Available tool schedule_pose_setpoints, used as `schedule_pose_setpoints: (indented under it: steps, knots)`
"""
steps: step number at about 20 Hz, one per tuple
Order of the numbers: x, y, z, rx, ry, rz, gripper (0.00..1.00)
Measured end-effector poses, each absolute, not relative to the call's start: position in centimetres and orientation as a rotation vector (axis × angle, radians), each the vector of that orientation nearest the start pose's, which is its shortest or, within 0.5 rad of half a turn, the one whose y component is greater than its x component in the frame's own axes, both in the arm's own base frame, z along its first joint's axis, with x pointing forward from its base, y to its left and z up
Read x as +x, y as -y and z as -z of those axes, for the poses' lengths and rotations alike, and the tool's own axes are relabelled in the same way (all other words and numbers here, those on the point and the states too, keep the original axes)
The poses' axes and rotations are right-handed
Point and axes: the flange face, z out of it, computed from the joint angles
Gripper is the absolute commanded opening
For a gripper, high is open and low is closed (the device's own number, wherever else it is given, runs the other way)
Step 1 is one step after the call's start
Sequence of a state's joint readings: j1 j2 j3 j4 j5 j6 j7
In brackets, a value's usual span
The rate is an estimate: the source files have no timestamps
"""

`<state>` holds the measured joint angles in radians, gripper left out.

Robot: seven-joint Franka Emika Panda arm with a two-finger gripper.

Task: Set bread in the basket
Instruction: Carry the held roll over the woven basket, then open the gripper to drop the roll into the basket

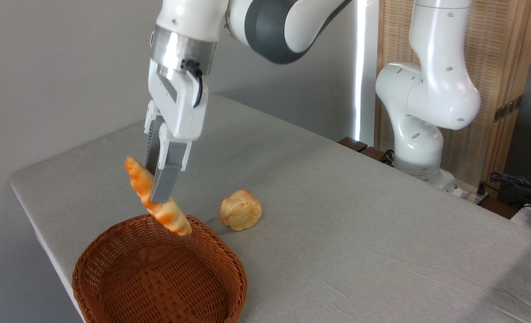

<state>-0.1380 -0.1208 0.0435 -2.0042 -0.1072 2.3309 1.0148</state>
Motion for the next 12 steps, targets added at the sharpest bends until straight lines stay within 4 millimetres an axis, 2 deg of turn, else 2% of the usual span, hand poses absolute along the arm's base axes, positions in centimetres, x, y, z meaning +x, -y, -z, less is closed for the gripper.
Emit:
schedule_pose_setpoints:
  steps: [6, 12]
  knots:
    - [56.6, 6.0, -53.7, -2.577, -1.506, 0.623, 1.0]
    - [56.5, 6.2, -53.7, -2.575, -1.511, 0.623, 1.0]
